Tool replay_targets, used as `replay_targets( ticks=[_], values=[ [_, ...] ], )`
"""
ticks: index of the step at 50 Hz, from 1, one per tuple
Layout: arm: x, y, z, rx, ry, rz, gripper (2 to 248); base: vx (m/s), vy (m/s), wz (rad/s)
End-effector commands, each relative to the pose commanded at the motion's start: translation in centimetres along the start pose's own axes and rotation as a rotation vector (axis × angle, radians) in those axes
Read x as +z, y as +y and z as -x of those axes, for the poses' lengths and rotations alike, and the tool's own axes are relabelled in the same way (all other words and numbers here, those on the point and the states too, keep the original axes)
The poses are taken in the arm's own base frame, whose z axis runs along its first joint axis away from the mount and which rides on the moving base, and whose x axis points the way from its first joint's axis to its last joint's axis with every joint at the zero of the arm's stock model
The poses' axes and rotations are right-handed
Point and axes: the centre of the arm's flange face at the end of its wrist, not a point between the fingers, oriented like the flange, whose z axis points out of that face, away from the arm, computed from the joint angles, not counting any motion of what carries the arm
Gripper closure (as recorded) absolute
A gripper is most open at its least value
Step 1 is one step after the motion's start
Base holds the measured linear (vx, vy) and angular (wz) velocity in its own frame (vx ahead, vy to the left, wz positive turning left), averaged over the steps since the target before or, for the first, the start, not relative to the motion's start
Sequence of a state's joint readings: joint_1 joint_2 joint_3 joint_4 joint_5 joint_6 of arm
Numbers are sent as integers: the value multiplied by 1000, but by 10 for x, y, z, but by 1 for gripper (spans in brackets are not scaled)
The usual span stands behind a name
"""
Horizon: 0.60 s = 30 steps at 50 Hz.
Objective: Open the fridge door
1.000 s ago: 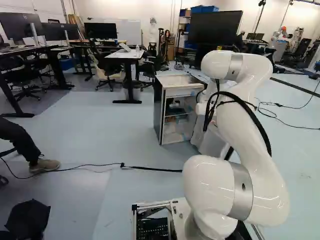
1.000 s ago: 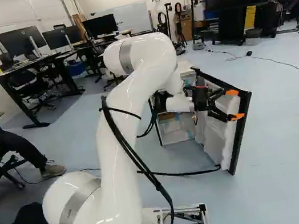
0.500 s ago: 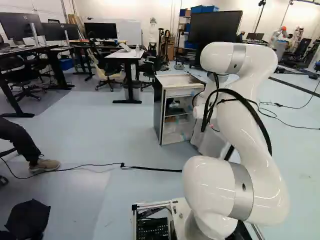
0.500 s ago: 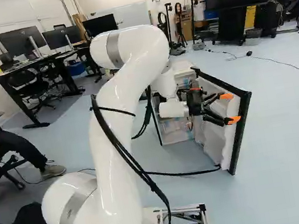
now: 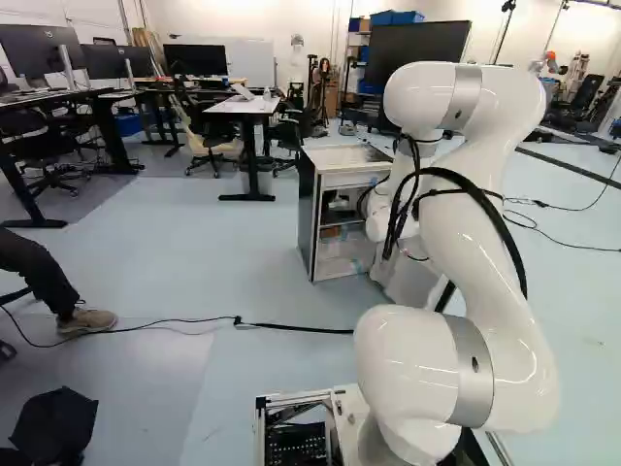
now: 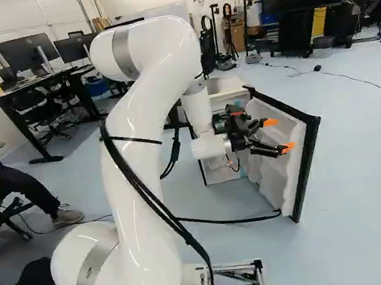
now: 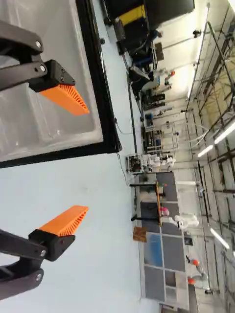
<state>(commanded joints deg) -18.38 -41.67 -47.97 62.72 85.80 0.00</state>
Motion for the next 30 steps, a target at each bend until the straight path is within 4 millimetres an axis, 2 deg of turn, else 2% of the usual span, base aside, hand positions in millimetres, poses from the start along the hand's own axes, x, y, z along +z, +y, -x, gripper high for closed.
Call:
replay_targets(
  ticks=[30],
  values=[
    [-67,17,-11,-88,-51,-325,3,0,0,0]
  ],
)
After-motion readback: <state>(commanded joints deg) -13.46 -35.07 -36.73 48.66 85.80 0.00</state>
